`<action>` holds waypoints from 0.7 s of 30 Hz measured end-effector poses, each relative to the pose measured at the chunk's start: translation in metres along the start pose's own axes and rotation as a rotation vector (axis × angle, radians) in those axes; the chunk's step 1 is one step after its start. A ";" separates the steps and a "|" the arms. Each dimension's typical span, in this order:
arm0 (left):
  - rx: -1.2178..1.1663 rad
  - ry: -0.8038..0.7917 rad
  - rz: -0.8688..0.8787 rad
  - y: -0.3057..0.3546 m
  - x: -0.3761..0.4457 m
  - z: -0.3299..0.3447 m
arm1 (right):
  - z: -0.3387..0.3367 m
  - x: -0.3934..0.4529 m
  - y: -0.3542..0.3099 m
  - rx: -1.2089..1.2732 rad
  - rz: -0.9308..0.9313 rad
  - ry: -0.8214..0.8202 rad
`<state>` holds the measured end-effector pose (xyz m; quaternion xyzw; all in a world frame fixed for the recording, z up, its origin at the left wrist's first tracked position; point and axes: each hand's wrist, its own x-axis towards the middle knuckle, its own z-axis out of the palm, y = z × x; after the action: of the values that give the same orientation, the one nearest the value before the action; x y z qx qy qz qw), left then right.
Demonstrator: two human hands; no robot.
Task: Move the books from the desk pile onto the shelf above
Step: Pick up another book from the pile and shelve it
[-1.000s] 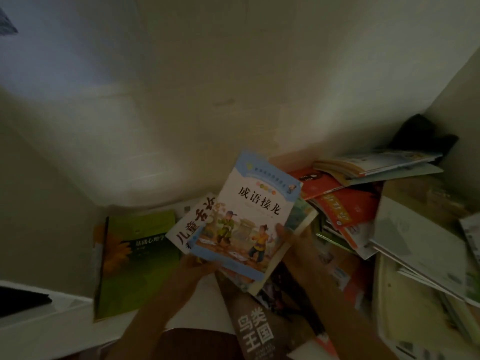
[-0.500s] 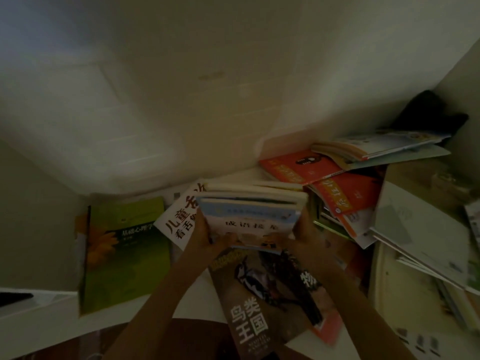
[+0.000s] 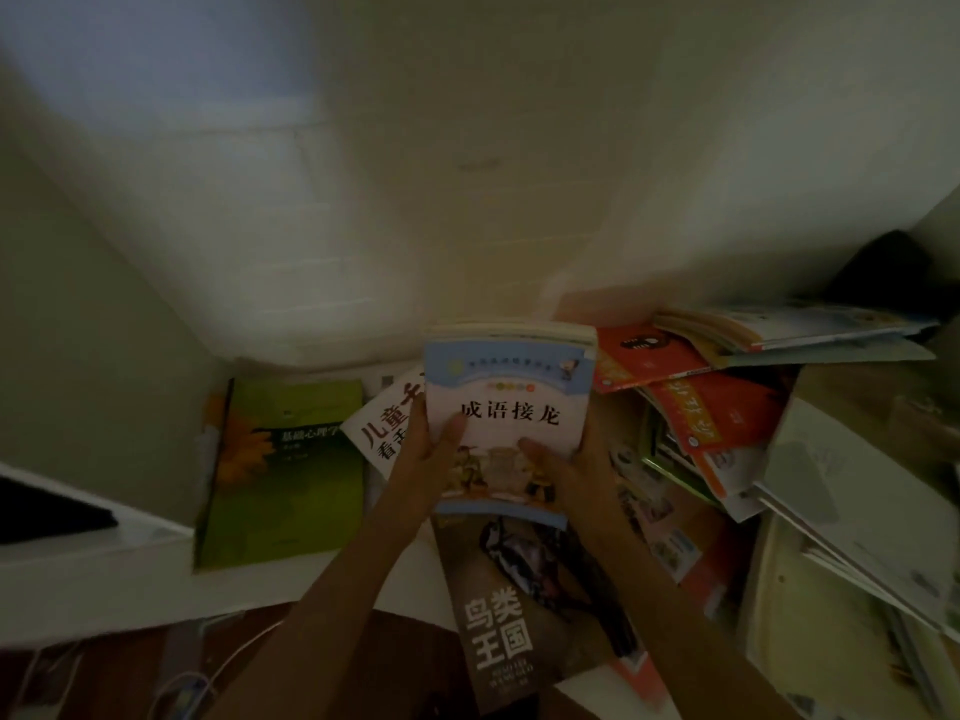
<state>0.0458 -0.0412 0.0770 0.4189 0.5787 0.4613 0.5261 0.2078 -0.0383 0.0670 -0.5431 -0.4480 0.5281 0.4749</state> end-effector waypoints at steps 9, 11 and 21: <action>0.078 0.140 0.152 0.089 -0.075 -0.110 | 0.078 -0.035 -0.101 -0.002 -0.072 -0.171; 0.069 0.182 0.207 0.117 -0.102 -0.144 | 0.107 -0.054 -0.134 -0.002 -0.144 -0.239; 0.253 0.424 0.662 0.256 -0.258 -0.312 | 0.267 -0.180 -0.281 0.192 -0.473 -0.468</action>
<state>-0.2399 -0.2632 0.3903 0.5396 0.5601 0.6071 0.1629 -0.0620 -0.1634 0.3743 -0.2410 -0.6064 0.5535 0.5175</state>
